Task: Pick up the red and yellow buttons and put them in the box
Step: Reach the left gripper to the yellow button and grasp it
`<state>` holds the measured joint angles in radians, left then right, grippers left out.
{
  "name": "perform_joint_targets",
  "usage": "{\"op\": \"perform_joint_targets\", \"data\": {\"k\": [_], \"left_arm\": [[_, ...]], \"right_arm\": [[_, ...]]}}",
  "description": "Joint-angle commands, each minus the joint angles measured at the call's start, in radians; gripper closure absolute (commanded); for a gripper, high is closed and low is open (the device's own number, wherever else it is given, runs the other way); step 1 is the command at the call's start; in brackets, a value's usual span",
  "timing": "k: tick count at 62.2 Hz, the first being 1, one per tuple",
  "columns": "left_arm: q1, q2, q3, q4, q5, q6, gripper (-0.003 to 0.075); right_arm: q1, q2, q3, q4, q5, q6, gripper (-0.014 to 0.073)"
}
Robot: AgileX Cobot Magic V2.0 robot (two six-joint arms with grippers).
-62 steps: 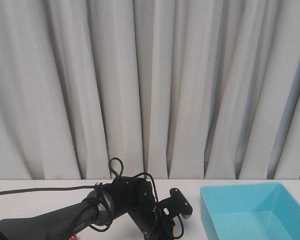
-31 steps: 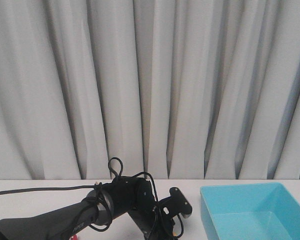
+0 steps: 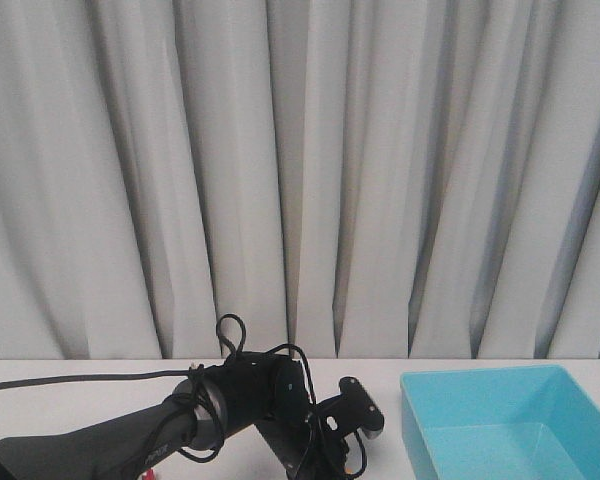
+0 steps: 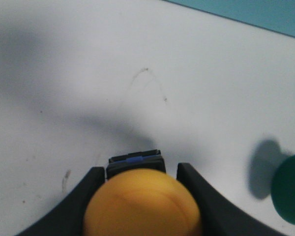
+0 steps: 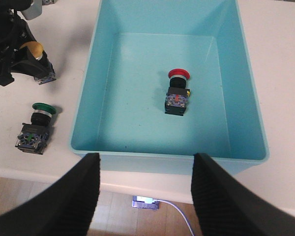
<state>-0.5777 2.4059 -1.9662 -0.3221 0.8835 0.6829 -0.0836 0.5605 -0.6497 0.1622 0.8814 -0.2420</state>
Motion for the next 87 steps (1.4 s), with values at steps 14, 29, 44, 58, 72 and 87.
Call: {"op": "perform_joint_targets", "data": {"k": [14,29,44,58,72,87], "left_arm": [[-0.001,-0.119,-0.03,-0.023,0.039,-0.024,0.0493],[0.003,-0.192,-0.03,-0.015,0.042,-0.126,0.0493],[0.003,-0.405,0.091,-0.017,0.017,-0.186,0.0493],[0.003,-0.571,0.286,-0.024,-0.105,-0.186,0.0493],[0.003,-0.758,0.523,-0.021,-0.239,-0.175,0.0493],[0.003,-0.935,0.741,-0.012,-0.287,-0.17,0.0493]], "right_arm": [[-0.002,0.003,-0.026,0.008,-0.053,-0.008,0.0193],[-0.002,0.003,-0.026,0.008,-0.053,-0.008,0.0193],[-0.002,0.003,-0.026,-0.114,-0.146,-0.175,0.0193],[-0.004,0.003,-0.026,-0.117,-0.14,-0.179,0.0193],[-0.004,0.003,-0.026,-0.03,-0.144,-0.172,0.0193],[-0.004,0.003,-0.026,0.028,-0.159,-0.172,0.0193]]}}
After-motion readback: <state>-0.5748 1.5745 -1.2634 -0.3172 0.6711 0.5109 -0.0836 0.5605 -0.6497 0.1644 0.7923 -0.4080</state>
